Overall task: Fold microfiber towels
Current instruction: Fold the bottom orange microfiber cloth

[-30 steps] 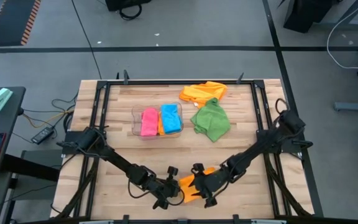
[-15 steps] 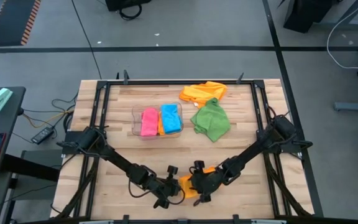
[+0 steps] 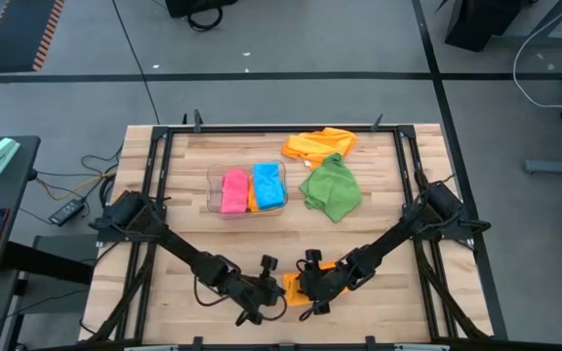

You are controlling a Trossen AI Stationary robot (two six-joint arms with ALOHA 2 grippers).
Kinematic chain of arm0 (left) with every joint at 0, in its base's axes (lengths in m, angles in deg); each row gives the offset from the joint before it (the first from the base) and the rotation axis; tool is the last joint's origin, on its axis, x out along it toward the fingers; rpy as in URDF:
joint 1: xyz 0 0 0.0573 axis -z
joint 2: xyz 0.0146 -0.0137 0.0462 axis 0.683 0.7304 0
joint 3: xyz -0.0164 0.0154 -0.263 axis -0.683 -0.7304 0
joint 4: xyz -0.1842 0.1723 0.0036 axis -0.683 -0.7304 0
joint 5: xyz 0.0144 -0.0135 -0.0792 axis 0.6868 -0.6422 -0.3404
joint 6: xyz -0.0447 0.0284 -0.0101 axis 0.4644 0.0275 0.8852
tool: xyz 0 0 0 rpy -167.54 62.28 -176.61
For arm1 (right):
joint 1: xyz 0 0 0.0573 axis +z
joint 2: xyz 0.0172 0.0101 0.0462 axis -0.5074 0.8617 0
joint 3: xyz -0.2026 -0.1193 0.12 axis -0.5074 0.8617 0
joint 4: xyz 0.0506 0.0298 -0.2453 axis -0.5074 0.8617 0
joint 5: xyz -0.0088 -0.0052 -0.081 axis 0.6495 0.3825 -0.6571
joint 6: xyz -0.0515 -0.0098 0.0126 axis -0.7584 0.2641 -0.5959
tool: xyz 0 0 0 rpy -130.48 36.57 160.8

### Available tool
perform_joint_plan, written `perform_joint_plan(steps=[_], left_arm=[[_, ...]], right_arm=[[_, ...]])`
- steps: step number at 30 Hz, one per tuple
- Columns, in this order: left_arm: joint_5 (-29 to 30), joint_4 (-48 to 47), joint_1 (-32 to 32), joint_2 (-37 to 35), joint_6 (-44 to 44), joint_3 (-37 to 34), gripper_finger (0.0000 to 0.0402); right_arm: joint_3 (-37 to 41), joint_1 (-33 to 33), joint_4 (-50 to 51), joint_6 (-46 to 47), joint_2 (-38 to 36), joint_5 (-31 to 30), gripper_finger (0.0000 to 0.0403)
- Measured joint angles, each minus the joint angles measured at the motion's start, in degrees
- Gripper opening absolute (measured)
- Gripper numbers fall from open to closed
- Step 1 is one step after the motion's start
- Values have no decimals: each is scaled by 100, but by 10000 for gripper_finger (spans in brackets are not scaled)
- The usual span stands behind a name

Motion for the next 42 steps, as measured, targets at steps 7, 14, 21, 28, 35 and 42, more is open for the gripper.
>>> perform_joint_plan(steps=[7, 14, 21, 28, 35, 42], left_arm=[[-279, 1014, -106, 403, 468, -11, 66], [-478, 1556, -150, 818, 449, -5, 118], [-433, 859, -218, 805, 630, 2, 145], [-426, 763, -210, 803, 643, 3, 138], [-434, 707, -212, 797, 647, 7, 136], [-435, 698, -212, 797, 704, 4, 141]], right_arm=[[0, 0, 17, 135, 4, 1, 184], [2, 0, 3, 147, 9, 5, 184], [2, 39, 25, 195, -11, 10, 184], [20, 42, 946, 211, -530, 27, 184], [13, 42, 2196, 532, -778, -47, 184], [17, 78, 3127, 672, -1202, -140, 184]])
